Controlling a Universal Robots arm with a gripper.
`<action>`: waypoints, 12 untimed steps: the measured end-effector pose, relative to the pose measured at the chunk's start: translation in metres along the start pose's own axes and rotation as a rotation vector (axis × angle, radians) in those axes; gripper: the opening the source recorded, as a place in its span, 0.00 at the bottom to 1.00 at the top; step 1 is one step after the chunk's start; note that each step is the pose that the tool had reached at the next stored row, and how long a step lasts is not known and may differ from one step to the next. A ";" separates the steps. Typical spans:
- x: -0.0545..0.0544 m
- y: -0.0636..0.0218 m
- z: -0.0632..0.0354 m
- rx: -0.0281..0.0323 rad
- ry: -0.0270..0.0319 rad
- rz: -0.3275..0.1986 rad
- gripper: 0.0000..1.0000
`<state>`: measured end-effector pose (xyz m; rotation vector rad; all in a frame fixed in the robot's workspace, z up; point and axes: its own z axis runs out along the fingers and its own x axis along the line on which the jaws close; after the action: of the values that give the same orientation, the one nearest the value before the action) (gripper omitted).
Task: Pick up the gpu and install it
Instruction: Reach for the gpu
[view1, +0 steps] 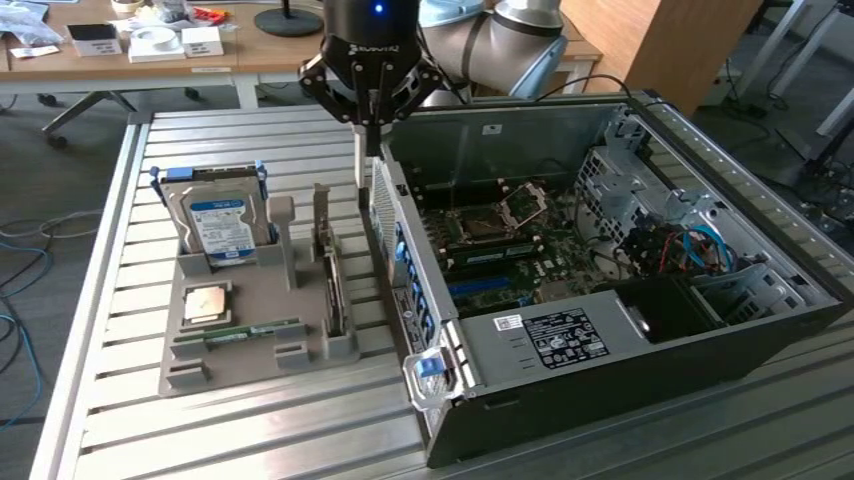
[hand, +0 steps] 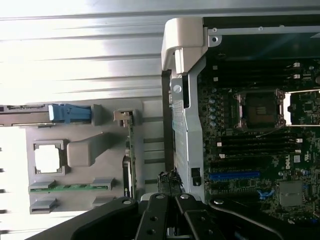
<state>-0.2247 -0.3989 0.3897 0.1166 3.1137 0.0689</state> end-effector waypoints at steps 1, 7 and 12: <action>0.001 -0.0001 0.0000 0.0000 0.0000 0.000 0.11; 0.005 -0.0003 0.0000 0.0000 0.0000 0.000 0.11; 0.006 -0.0004 -0.0001 0.0001 0.0000 0.000 0.11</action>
<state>-0.2306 -0.3988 0.3896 0.1171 3.1138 0.0688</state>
